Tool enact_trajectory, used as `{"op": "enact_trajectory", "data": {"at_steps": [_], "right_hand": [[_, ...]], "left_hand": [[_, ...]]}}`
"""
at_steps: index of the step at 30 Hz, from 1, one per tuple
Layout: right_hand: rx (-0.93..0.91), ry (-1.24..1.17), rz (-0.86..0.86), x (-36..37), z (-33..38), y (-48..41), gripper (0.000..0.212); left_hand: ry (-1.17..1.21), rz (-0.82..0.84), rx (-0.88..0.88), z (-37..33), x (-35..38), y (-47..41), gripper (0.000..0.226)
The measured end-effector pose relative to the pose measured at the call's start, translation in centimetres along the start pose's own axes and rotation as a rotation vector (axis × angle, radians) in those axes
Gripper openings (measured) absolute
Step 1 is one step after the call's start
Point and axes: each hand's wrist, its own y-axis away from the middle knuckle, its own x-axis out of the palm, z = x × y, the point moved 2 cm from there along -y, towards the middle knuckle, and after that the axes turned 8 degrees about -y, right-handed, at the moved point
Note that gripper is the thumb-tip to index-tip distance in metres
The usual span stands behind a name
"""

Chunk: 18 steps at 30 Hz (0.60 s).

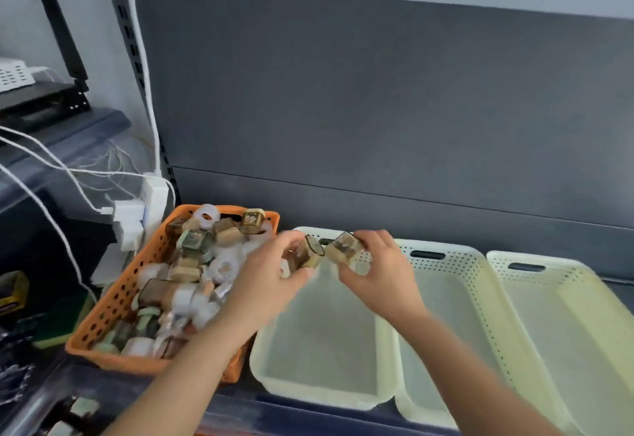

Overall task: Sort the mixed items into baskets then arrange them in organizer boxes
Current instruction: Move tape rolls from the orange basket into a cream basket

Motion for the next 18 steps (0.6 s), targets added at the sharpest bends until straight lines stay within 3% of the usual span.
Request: {"op": "enact_trajectory", "data": {"at_steps": [4,8,11,14,18], "right_hand": [[0.136,0.085,-0.055,-5.4,-5.5,1.6,0.045],[0.287,0.233,0.073,-9.0,-10.5,3.1,0.043],[0.385,0.327,0.186,-9.7,-12.9,3.9,0.03],[0.359,0.371,0.288,-9.4,-14.1,3.7,0.029],[0.155,0.545,0.306,-8.9,-14.6,3.0,0.028]], "left_hand": [[-0.035,0.074,0.181,-5.0,5.7,-1.5,0.047],[-0.215,0.137,0.363,-8.9,12.0,-2.6,0.041],[-0.384,0.204,0.376,-10.6,15.8,-3.4,0.031],[-0.562,0.255,0.376,-11.5,18.0,-3.9,0.04],[-0.802,0.241,0.399,-11.6,19.0,-4.1,0.038]]}}
